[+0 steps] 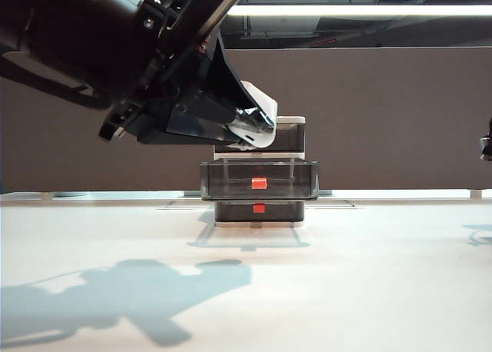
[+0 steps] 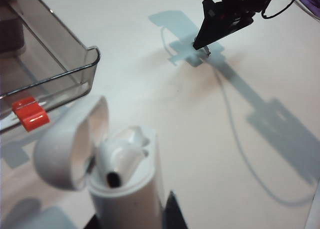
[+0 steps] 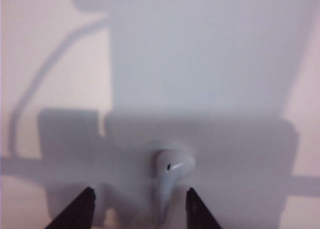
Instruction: Pick up the earphone case on the table, open the lid, insert the wireless earphone on the table into it, close the lid, put the earphone case into the second layer of the drawer, and finally close the drawer.
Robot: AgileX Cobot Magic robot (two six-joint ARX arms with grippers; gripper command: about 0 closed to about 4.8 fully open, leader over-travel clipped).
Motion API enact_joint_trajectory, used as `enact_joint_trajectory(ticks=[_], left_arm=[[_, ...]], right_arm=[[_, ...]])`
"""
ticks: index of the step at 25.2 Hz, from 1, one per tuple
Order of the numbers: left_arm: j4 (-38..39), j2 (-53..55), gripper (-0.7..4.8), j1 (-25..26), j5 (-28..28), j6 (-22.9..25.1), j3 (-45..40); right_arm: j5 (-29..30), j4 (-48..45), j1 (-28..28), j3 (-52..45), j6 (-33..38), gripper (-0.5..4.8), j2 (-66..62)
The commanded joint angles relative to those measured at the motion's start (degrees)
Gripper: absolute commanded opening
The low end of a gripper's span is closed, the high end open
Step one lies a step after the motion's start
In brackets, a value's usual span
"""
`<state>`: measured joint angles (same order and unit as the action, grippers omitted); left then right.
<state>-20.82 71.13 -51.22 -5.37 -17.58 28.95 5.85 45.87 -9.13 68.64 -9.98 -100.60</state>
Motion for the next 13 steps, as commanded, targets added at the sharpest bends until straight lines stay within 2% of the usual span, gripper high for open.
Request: enact_joint_trajectory(ticks=[1,13], left_arm=[[-1.2,-0.2,-0.06,-0.1,-0.2,0.3,0.3],[-1.2,-0.2,-0.06,-0.1,-0.2,0.3,0.3]], right_arm=[[0.2,-0.9,0.0,0.2,-0.2,2.51,-0.4],[0.1,-1.0,-0.8,0.1,0.6,2.38,-1.0]])
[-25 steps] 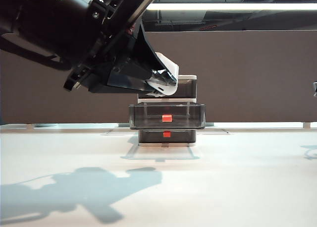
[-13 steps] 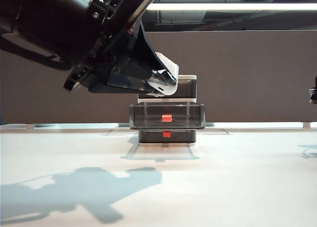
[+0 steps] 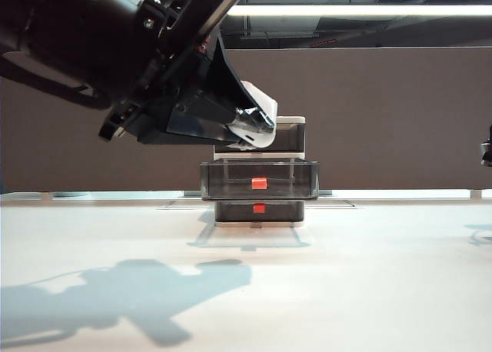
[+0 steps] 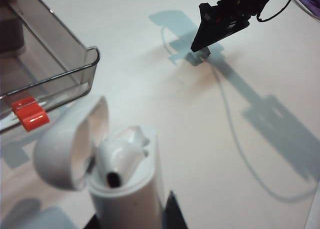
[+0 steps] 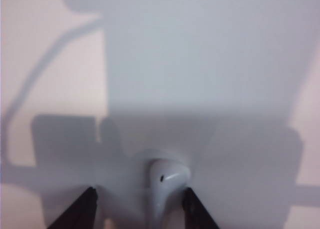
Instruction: Pick up the earphone case on the table, open the lid, insert the wireless earphone on the table into it, close the lid, put the earphone case into the second layer of the drawer, and finally close the drawer.
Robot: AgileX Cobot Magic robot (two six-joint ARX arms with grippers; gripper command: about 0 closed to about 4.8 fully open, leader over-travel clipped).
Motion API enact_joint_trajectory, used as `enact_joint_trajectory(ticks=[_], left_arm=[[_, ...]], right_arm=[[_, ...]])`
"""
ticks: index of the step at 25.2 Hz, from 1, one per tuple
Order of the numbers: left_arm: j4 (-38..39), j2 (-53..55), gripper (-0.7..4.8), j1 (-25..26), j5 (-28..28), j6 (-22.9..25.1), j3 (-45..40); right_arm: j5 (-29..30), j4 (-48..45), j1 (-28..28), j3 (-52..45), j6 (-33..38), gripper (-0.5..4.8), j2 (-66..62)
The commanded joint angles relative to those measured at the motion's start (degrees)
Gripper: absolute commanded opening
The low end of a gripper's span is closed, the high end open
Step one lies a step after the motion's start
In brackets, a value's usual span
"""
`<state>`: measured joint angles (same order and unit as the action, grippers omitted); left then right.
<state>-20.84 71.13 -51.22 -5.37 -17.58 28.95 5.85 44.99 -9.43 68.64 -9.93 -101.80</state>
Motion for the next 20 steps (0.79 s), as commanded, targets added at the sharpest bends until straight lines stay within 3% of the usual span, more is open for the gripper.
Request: enact_joint_trajectory(ticks=[1,4,6,20], left_arm=[[-1.1,-0.2,-0.06,-0.1,-0.2,0.3,0.3],[-1.1,-0.2,-0.06,-0.1,-0.2,0.3,0.3],[-1.1,-0.2,-0.06,-0.1,-0.2,0.3,0.3],[-1.1,-0.2,-0.06,-0.1,-0.2,0.3,0.3]], right_arm=[[0.1,0.1,-0.9,0.1,0.5,2.38,0.2],[0.1,0.4,-1.0,0.1,0.8,2.38,0.2],[0.2,0.2,-1.1,0.1,0.7,1.97,0.2],[0.3,-0.3,-0.8,0.1,0.7,1.96,0.2]])
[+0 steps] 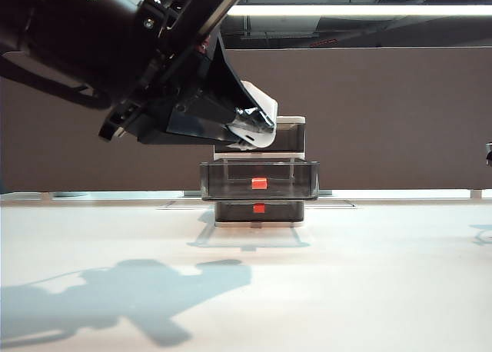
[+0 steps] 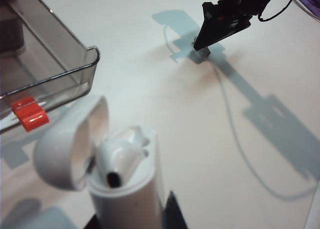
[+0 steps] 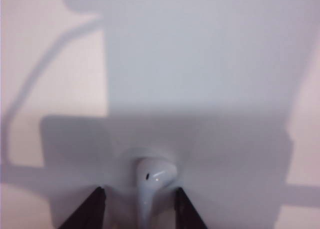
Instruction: Pick up the earphone case on the table, open the lid, insert the wireless earphone on the table into it, close the lid, put the earphone case into the second layer of the drawer, and finally close the drawer.
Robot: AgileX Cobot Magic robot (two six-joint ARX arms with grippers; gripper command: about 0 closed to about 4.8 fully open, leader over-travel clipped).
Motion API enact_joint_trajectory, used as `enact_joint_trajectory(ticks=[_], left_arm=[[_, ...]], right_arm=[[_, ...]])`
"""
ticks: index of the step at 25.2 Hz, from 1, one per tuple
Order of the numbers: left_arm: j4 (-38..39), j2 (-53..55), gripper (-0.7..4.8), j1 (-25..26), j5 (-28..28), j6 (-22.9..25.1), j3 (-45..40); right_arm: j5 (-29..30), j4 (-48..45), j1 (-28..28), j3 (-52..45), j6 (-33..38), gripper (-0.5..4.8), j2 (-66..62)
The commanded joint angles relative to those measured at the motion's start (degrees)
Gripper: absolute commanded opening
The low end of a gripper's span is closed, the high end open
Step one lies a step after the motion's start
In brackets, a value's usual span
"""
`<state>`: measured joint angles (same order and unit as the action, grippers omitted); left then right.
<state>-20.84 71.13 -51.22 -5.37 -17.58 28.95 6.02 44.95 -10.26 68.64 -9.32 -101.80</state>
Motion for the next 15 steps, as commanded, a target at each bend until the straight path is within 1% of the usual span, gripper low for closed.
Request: enact_joint_trajectory(ticks=[1,2,5,8,9,11,12,15], left_arm=[[-1.1,-0.2,-0.06,-0.1,-0.2,0.3,0.3],[-1.2,-0.2,-0.06,-0.1,-0.2,0.3,0.3],[-1.2,-0.2,-0.06,-0.1,-0.2,0.3,0.3],[-1.1,-0.2,-0.06,-0.1,-0.2,0.3,0.3],[-1.1,-0.2,-0.06,-0.1,-0.2,0.3,0.3],[-1.2,-0.2,-0.06,-0.1,-0.2,0.3,0.3],[-1.2,-0.2,-0.06,-0.1,-0.2,0.3,0.3],[-1.1,-0.2,-0.06,-0.1,-0.2,0.3,0.3]], right_arm=[[0.1,-0.2,0.1,0.1,0.1,1.96,0.2],[0.1,-0.2,0.1,0.1,0.1,1.88,0.2],[0.1,-0.2,0.1,0.1,0.1,1.15,0.2],[0.1,-0.2,0.1,0.1,0.1,1.01,0.2],[0.1,-0.2,0.1,0.1,0.1,0.88,0.2],[0.1,-0.2,0.1,0.1,0.1,0.28,0.2],[0.1,-0.3,0.1,0.1,0.1,0.1,0.2],[0.1,-0.7,0.1,0.2,0.1,0.08,0.3]])
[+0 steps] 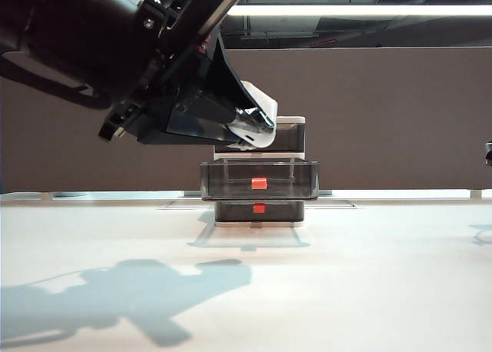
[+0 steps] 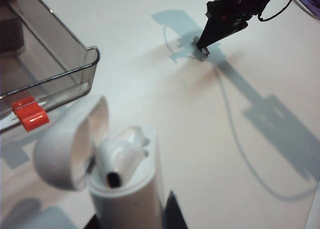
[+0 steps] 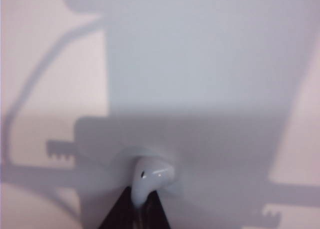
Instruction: Pick up the earphone case on the table, open the lid, insert the wireless earphone on the table into it, close the lid, put the earphone case into the second layer of the drawer, and finally close the drawer.
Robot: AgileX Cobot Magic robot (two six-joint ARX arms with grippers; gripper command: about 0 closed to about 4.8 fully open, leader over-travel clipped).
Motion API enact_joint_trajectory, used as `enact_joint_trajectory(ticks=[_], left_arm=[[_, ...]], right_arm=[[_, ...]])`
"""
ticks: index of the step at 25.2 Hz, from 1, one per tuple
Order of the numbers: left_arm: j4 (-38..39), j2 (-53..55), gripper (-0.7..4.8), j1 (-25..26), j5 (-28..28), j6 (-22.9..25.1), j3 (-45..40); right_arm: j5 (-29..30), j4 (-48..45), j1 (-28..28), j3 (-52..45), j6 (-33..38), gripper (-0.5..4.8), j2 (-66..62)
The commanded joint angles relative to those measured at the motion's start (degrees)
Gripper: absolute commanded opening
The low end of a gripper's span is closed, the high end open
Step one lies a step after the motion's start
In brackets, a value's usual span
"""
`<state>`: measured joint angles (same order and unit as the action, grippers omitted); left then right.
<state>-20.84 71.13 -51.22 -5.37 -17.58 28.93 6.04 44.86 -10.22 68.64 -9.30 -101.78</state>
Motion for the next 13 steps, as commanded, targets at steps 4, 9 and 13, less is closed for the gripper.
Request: enact_joint_trajectory(ticks=[4,9,13], left_arm=[[-1.2,-0.2,-0.06,-0.1,-0.2,0.3,0.3],[-1.2,-0.2,-0.06,-0.1,-0.2,0.2,0.3],[-1.1,-0.2,-0.06,-0.1,-0.2,0.2,0.3]], right_arm=[[0.1,-0.5,0.1,0.2,0.1,-0.03,0.9],[0.2,0.1,0.2,0.1,1.6,-0.01,3.3],[0.3,0.1,0.9,0.1,3.1,-0.01,7.0]])
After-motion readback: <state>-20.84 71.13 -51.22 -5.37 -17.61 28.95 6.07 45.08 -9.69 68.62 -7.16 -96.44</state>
